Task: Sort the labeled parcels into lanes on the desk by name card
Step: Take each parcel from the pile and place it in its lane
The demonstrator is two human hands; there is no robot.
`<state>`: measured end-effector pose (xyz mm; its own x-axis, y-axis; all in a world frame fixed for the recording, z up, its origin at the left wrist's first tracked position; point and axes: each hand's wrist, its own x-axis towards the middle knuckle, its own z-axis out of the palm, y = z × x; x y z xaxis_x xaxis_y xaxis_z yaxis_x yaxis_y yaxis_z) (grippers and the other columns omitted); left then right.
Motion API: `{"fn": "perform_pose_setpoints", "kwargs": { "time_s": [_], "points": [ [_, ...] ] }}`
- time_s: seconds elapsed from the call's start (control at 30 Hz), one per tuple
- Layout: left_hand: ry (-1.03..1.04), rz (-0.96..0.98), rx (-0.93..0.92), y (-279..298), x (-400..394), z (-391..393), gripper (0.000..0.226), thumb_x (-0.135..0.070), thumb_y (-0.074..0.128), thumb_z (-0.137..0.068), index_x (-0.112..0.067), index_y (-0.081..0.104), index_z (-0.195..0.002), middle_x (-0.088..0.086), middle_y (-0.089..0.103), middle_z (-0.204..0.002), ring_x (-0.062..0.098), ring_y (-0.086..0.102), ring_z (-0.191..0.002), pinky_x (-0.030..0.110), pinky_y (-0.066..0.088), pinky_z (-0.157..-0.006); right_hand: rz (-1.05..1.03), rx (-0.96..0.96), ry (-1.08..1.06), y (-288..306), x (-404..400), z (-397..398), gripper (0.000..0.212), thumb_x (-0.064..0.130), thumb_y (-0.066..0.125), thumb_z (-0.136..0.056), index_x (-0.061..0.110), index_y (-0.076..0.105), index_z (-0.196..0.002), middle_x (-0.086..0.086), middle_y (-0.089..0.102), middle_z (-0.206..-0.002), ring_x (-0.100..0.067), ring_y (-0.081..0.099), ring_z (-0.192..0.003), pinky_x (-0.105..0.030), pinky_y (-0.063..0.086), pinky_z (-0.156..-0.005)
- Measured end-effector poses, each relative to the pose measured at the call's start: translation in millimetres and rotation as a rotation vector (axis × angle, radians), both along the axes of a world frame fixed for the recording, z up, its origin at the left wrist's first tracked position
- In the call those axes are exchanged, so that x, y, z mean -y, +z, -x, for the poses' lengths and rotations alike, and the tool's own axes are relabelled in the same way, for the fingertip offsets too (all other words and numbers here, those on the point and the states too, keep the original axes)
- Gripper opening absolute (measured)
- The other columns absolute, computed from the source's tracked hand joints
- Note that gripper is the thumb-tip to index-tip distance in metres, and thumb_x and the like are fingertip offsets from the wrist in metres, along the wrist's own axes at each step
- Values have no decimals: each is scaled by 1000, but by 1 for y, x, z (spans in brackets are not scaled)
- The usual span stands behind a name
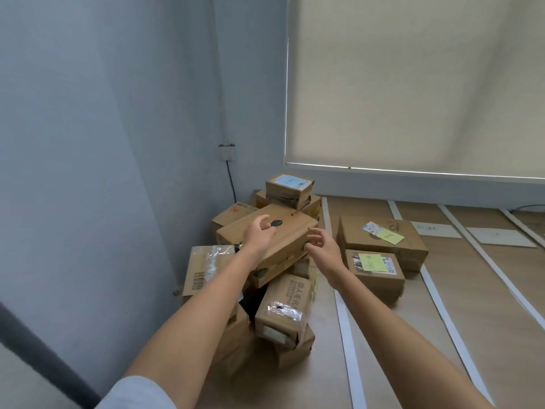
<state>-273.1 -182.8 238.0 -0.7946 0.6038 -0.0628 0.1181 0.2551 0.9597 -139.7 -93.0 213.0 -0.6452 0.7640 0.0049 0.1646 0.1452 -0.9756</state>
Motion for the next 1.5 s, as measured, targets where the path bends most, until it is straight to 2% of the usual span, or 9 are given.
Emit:
{"fn": "perform_pose_setpoints", "kwargs": {
  "time_s": [0.23,0.4,0.53,0.63,0.73,0.87,1.13,1.33,1.5],
  "points": [
    [211,5,-50,-7,104,77,44,-5,53,-89,-10,48,-133,14,56,-127,27,55,-113,33,46,-92,-155,115,166,5,86,80,39,12,57,-87,11,52,-126,-7,60,-115,-21,57,-104,-36,50,-90],
    [234,258,-45,-22,148,88,47,-17,50,-94,-10,40,-140,12,51,-136,27,50,-122,31,41,-93,-198,283,253,-15,112,99,37,20,52,-91,10,47,-126,-8,60,-117,-25,55,-109,-31,43,-85],
    [22,428,281,-19,154,69,28,-28,38,-98,-7,52,-110,8,61,-76,18,59,-58,25,44,-49,-138,445,279,-25,120,104,21,30,43,-95,12,44,-105,-12,52,-103,-27,51,-96,-30,38,-78],
    [47,432,232,-13,150,68,19,-25,41,-95,-9,51,-97,8,58,-75,21,57,-59,26,45,-49,-151,441,260,-21,126,108,25,31,40,-93,13,44,-77,-7,51,-86,-25,48,-85,-32,39,-73],
    [147,294,148,9,141,78,25,-20,45,-93,-4,56,-108,9,58,-76,21,55,-59,21,43,-43,-199,315,226,0,128,116,23,29,41,-92,13,53,-101,-8,57,-101,-25,52,-92,-33,40,-77],
    [207,105,8,50,126,95,39,-32,46,-95,-1,55,-117,18,63,-111,31,64,-89,35,53,-72,-204,143,187,38,121,124,40,28,42,-95,7,45,-129,-11,57,-122,-22,53,-100,-35,45,-87],
    [36,36,-8,74,38,51,46,-36,40,-97,-2,47,-127,19,57,-124,35,56,-112,51,45,-97,-196,54,42,78,45,68,46,28,44,-95,11,39,-138,-6,57,-126,-17,53,-100,-30,43,-85],
    [-159,-28,126,60,-66,-47,38,-26,37,-99,-5,44,-131,11,58,-118,24,58,-95,33,47,-74,-158,123,-168,70,-47,-36,59,36,48,-91,16,32,-144,-12,52,-133,-30,45,-123,-47,40,-102],
    [-313,-52,178,40,-141,-131,31,-25,31,-100,-6,54,-111,12,55,-101,24,53,-92,39,44,-83,-48,102,-245,46,-121,-130,64,38,47,-93,16,22,-148,-13,37,-147,-32,36,-133,-49,36,-107]
  ]
}}
